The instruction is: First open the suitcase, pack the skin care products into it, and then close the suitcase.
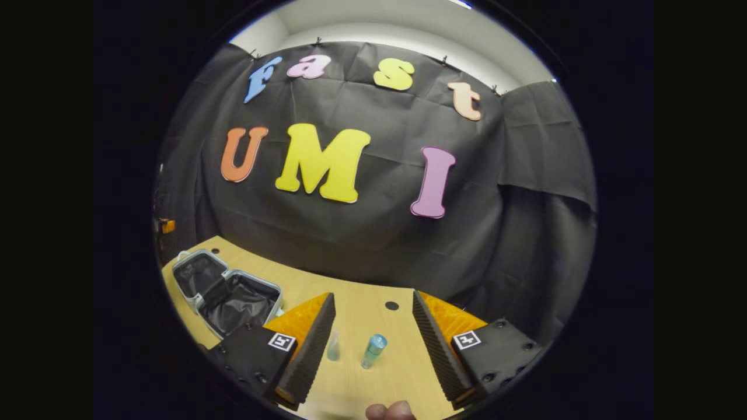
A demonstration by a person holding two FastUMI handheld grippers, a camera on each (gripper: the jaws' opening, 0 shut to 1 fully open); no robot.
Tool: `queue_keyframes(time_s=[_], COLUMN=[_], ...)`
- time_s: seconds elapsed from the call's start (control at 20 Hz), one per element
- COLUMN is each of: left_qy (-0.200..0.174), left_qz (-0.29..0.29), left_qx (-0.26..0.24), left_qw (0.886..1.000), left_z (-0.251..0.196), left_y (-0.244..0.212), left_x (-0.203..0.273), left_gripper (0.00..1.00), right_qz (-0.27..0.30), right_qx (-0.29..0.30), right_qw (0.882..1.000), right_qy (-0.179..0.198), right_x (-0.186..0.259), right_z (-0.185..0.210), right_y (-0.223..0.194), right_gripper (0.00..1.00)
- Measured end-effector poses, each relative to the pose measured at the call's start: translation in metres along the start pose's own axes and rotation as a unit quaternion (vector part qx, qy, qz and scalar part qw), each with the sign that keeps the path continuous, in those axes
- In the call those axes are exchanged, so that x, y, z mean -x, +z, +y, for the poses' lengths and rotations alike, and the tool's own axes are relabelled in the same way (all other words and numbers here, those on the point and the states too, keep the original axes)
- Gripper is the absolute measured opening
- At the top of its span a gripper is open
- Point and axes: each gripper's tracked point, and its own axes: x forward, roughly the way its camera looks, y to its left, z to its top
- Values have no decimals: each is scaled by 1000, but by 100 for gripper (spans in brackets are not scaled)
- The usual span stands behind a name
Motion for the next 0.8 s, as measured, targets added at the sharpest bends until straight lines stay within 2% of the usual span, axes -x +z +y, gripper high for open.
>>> queue_keyframes(time_s=[0.1, 0.2, 0.4, 0.7, 0.8], left_qy=[-23, -21, -48, -156, -182], left_qz=[10, 12, 3, 3, 23], left_qx=[5, -8, -84, -103, -79], left_qw=[1000, 1000, 995, 982, 980], left_z=[-60, -110, -208, -366, -405], left_y=[8, 4, -13, -54, -77], left_x=[20, 42, 78, 110, 117], left_gripper=[98, 98, 98, 99, 100], right_qz=[-10, -13, -15, 13, 27], right_qx=[-11, -14, -22, -34, -36], right_qw=[1000, 1000, 1000, 999, 998], right_qy=[-8, -14, -5, 27, 36], right_x=[-2, -2, -1, 1, 0], right_z=[-17, -35, -64, -86, -94], right_y=[0, -6, -23, -70, -88], right_gripper=[78, 79, 79, 78, 79])
